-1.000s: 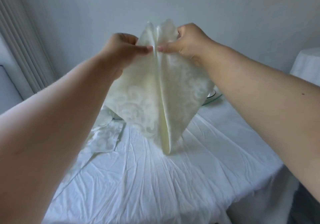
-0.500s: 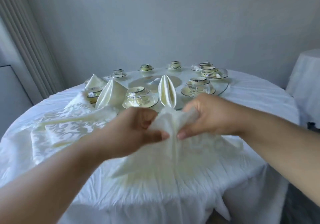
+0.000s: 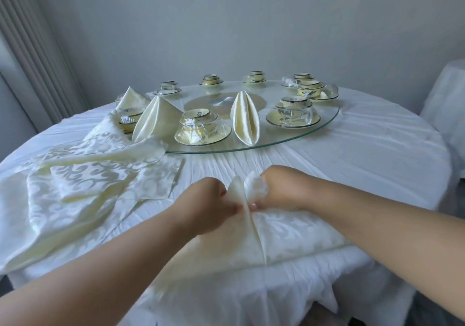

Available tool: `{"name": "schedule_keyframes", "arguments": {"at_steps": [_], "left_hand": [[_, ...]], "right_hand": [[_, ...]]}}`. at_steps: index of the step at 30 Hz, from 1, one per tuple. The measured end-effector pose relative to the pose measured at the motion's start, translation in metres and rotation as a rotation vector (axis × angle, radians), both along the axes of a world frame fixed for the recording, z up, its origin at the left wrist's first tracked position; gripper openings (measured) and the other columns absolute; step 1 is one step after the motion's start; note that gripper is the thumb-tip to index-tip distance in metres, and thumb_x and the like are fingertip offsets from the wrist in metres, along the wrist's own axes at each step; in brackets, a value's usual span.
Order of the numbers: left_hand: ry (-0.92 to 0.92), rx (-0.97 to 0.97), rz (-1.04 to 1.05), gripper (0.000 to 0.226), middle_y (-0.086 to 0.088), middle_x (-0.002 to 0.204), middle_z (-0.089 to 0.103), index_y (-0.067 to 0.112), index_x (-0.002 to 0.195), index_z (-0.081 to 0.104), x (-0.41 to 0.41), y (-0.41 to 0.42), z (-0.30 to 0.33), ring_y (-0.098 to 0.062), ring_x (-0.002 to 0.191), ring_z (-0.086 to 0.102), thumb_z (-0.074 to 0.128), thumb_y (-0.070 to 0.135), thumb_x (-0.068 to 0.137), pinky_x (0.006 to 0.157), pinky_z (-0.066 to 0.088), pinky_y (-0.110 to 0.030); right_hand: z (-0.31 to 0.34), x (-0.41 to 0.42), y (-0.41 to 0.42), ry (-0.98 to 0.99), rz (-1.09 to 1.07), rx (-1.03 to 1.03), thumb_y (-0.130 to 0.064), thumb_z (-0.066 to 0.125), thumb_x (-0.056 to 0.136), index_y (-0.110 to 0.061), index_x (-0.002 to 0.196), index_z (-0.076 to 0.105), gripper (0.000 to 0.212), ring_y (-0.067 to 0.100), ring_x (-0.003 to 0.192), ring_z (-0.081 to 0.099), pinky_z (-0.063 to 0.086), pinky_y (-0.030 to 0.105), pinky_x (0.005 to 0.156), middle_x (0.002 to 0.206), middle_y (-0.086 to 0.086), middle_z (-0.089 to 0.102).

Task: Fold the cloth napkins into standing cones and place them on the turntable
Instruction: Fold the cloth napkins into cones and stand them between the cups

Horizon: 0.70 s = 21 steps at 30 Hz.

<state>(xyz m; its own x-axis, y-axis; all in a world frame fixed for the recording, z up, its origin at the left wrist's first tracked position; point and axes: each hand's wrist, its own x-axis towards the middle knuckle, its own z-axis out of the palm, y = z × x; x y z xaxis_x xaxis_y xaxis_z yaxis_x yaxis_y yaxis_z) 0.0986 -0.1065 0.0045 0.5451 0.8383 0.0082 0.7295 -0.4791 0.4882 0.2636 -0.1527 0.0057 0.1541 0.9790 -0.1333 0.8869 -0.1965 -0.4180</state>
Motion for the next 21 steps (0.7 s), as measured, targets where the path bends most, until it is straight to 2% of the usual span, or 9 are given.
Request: {"name": "schedule_keyframes", "arguments": {"at_steps": [4, 7, 10, 13, 15, 19, 21], "left_hand": [[0.026, -0.034, 0.060, 0.051, 0.003, 0.048, 0.029, 0.015, 0.052, 0.029, 0.009, 0.011, -0.013, -0.016, 0.044, 0.029, 0.052, 0.045, 0.086, 0.044, 0.025, -0.022], [0.008, -0.006, 0.065, 0.048, 0.005, 0.048, 0.029, 0.016, 0.054, 0.030, 0.009, 0.018, -0.024, -0.016, 0.045, 0.029, 0.054, 0.044, 0.084, 0.045, 0.025, -0.023], [-0.042, -0.001, 0.058, 0.041, 0.004, 0.052, 0.043, 0.015, 0.057, 0.042, 0.005, 0.023, -0.028, -0.015, 0.048, 0.039, 0.064, 0.040, 0.082, 0.048, 0.033, -0.024], [-0.058, 0.051, 0.085, 0.034, 0.008, 0.063, 0.053, 0.016, 0.067, 0.049, 0.002, 0.023, -0.032, -0.012, 0.057, 0.047, 0.068, 0.040, 0.082, 0.052, 0.036, -0.026], [-0.060, 0.076, 0.090, 0.031, 0.009, 0.067, 0.053, 0.021, 0.071, 0.049, 0.000, 0.021, -0.036, -0.009, 0.062, 0.049, 0.069, 0.042, 0.082, 0.056, 0.039, -0.028], [-0.178, 0.192, 0.111, 0.040, 0.010, 0.082, 0.048, 0.024, 0.093, 0.048, -0.002, 0.017, -0.040, -0.012, 0.076, 0.049, 0.077, 0.044, 0.073, 0.063, 0.036, -0.028], [-0.200, 0.244, 0.028, 0.028, 0.010, 0.070, 0.047, 0.024, 0.084, 0.054, -0.002, 0.015, -0.037, -0.006, 0.065, 0.045, 0.077, 0.035, 0.074, 0.057, 0.033, -0.023]], "right_hand": [[-0.003, -0.001, 0.017, -0.050, 0.004, -0.097, -0.038, 0.067, 0.082, -0.008, 0.091, 0.064, 0.031, 0.019, 0.074, 0.053, 0.039, 0.027, 0.066, 0.080, 0.003, 0.056], [-0.008, 0.003, 0.022, -0.025, -0.011, -0.114, -0.037, 0.068, 0.082, -0.006, 0.099, 0.065, 0.035, 0.020, 0.077, 0.053, 0.039, 0.027, 0.069, 0.084, 0.004, 0.055], [-0.011, 0.009, 0.024, 0.042, -0.021, -0.064, -0.042, 0.072, 0.080, -0.012, 0.082, 0.059, 0.032, 0.018, 0.071, 0.054, 0.038, 0.028, 0.065, 0.077, 0.002, 0.055], [-0.015, 0.015, 0.027, 0.058, 0.005, 0.002, -0.048, 0.053, 0.092, -0.014, 0.066, 0.042, 0.044, 0.014, 0.057, 0.041, 0.029, 0.028, 0.055, 0.063, -0.001, 0.042], [-0.018, 0.017, 0.027, 0.057, 0.013, 0.049, -0.047, 0.045, 0.096, -0.017, 0.065, 0.035, 0.045, 0.013, 0.057, 0.038, 0.027, 0.028, 0.053, 0.064, -0.003, 0.039], [-0.028, 0.016, 0.024, 0.003, 0.004, 0.140, -0.047, 0.054, 0.093, -0.022, 0.065, 0.035, 0.042, 0.007, 0.057, 0.039, 0.027, 0.026, 0.051, 0.065, -0.009, 0.039], [-0.031, 0.016, 0.025, 0.060, -0.018, 0.165, -0.046, 0.061, 0.088, -0.018, 0.064, 0.043, 0.041, 0.011, 0.056, 0.044, 0.030, 0.027, 0.051, 0.060, -0.007, 0.043]]}}
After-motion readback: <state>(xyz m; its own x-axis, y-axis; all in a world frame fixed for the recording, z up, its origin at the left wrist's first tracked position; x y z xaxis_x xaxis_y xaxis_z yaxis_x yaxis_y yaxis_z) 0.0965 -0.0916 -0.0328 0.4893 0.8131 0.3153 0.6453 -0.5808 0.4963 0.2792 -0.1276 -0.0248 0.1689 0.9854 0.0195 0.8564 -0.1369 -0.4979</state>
